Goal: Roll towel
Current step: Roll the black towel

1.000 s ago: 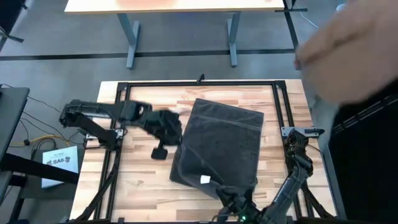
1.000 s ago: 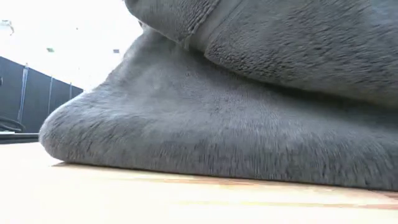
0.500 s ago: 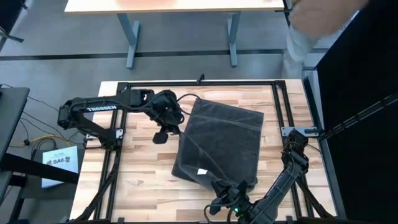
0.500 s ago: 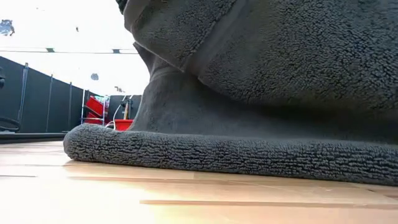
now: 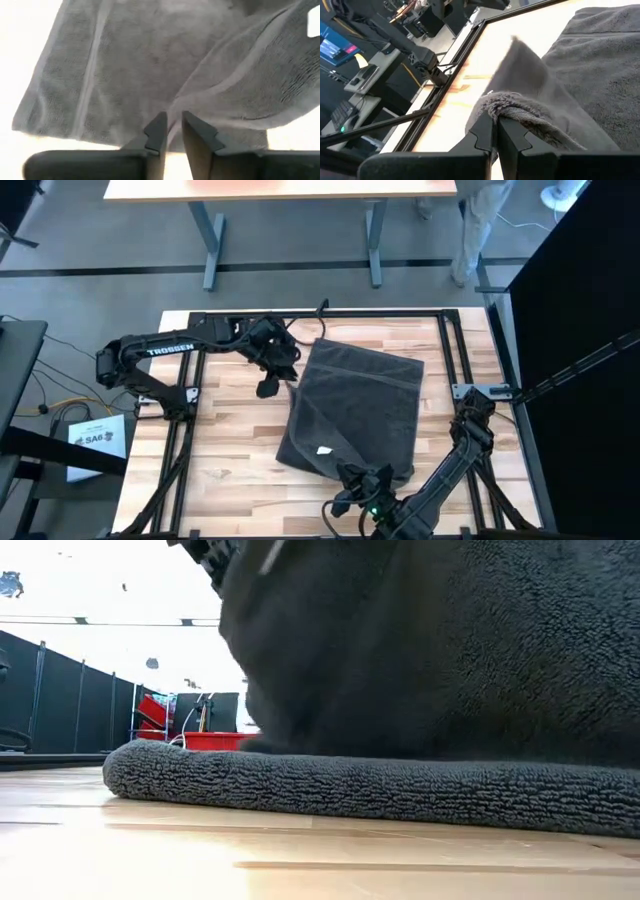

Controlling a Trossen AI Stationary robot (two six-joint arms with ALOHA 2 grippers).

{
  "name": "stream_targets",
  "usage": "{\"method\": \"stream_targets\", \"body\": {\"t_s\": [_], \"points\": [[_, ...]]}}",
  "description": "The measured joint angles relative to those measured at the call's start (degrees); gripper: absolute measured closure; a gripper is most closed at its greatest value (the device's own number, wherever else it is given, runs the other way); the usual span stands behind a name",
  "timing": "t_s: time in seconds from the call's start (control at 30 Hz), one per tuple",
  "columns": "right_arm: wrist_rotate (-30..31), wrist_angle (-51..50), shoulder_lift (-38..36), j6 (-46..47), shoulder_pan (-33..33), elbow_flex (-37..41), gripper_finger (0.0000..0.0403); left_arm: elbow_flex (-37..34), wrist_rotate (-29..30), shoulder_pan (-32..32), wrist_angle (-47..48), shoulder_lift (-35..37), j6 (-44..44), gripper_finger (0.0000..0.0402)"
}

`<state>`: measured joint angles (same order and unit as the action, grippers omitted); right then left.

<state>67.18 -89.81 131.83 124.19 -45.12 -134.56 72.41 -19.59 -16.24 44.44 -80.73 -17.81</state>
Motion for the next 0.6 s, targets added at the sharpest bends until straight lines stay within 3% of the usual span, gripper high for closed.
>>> {"method": "stream_targets", "body": {"t_s": [0.1, 0.27, 0.43, 0.6], "points": [[0.06, -0.06, 0.0, -2.47, 0.29, 0.0, 0.0402, -0.01, -0.78, -0.19, 0.8, 0.58, -0.03, 0.0312], [0.25, 1.44, -0.85, -15.41, 3.31, -0.37, 0.0402, 0.04, -1.02, 0.74, 1.89, 2.58, -1.91, 0.0285], [-0.6, 9.94, -3.13, -39.96, 10.95, -0.39, 0.0402, 0.04, -0.73, 0.76, 2.59, 2.56, -2.78, 0.0286], [-2.01, 10.3, -6.55, -58.72, 18.89, -0.37, 0.0402, 0.04, -0.68, 0.27, 3.07, 2.56, -3.41, 0.0288]]}}
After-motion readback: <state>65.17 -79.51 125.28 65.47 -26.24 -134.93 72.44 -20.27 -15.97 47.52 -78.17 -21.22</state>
